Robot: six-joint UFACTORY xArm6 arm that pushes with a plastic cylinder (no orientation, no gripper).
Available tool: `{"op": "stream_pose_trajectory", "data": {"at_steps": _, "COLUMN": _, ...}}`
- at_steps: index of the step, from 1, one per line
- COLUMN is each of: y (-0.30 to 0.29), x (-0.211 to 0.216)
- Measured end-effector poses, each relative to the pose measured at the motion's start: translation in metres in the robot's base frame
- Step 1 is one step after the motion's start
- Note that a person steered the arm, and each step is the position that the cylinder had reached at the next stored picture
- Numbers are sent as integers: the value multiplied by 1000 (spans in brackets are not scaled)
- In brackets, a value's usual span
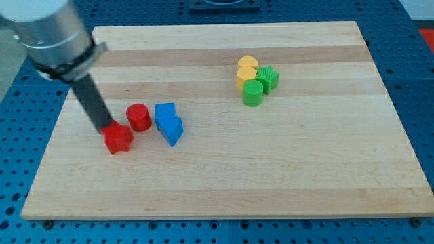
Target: Place the red blocks into the blue blocks
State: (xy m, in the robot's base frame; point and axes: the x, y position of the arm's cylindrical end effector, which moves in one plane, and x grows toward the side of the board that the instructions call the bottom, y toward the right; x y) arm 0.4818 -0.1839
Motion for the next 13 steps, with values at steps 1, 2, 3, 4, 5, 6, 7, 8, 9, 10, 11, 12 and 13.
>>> {"op": "stream_pose_trajectory", "data": {"at_steps": 1, "y": 16, "x": 4}}
{"op": "stream_pose_trajectory", "data": {"at_steps": 2, "y": -27, "x": 14}}
{"op": "stream_pose_trajectory", "data": {"at_steps": 3, "y": -42, "x": 45}}
{"op": "stream_pose_trajectory", "data": {"at_steps": 4, "y": -7, "x": 67}}
{"op": "stream_pose_trajectory", "data": {"at_steps": 5, "y": 24, "x": 66}}
{"op": "stream_pose_trajectory", "data": {"at_steps": 6, "y": 27, "x": 56}}
{"op": "stream_pose_trajectory", "data": {"at_steps": 7, "y": 28, "x": 73}}
{"op": "stream_pose_trajectory", "data": {"at_steps": 8, "y": -28, "x": 91}}
{"op": "stream_pose_trajectory", "data": {"at_steps": 9, "y": -40, "x": 54}}
{"op": "stream_pose_trajectory", "data": {"at_steps": 10, "y": 1, "x": 39}}
{"op": "stream_pose_trajectory", "data": {"at_steps": 11, "y": 30, "x": 39}}
{"op": "stream_pose_trajectory", "data": {"at_steps": 12, "y": 35, "x": 39}}
{"op": "stream_pose_trajectory", "data": {"at_steps": 13, "y": 35, "x": 39}}
